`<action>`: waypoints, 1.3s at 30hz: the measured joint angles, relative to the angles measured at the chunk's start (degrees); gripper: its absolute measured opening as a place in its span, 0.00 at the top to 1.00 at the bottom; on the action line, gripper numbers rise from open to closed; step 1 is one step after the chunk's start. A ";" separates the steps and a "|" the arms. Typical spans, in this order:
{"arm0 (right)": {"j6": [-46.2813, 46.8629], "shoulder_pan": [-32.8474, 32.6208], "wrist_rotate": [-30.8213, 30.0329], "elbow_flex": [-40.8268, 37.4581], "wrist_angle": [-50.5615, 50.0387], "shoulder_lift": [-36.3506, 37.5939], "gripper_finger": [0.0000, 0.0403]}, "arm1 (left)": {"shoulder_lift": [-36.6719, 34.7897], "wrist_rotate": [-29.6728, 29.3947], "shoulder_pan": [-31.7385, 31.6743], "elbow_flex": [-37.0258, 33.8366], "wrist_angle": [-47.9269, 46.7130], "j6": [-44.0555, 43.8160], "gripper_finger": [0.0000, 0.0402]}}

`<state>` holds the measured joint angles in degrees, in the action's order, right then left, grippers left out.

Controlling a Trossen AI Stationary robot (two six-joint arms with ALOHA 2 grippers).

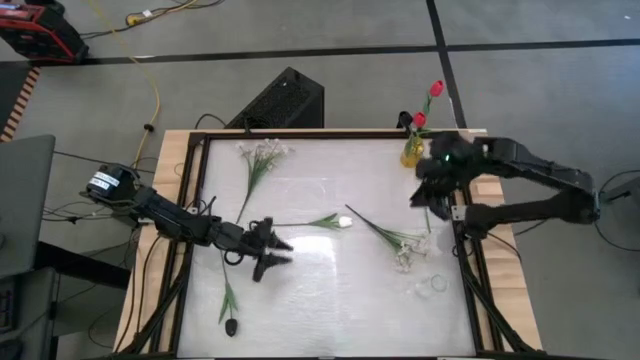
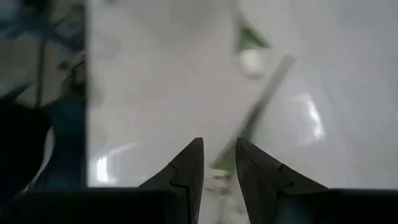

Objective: Sort flowers into vase by color
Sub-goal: Put the black flower into the yellow flower vase

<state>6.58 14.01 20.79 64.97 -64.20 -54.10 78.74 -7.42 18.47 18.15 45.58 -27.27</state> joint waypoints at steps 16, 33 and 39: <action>-2.53 -29.76 -7.47 0.00 22.10 -17.83 0.70 | 0.00 18.71 12.66 21.09 -58.19 -9.29 0.60; -2.59 -35.01 -7.71 0.26 37.03 -35.41 0.75 | 0.00 9.08 20.61 26.23 -93.65 10.96 0.60; -2.73 -37.12 -7.89 0.26 39.70 -37.28 0.77 | 0.00 7.81 21.08 21.51 -93.32 13.00 0.60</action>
<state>3.86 -23.11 12.90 65.23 -24.51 -91.37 78.74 0.39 39.55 39.66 -47.74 -14.27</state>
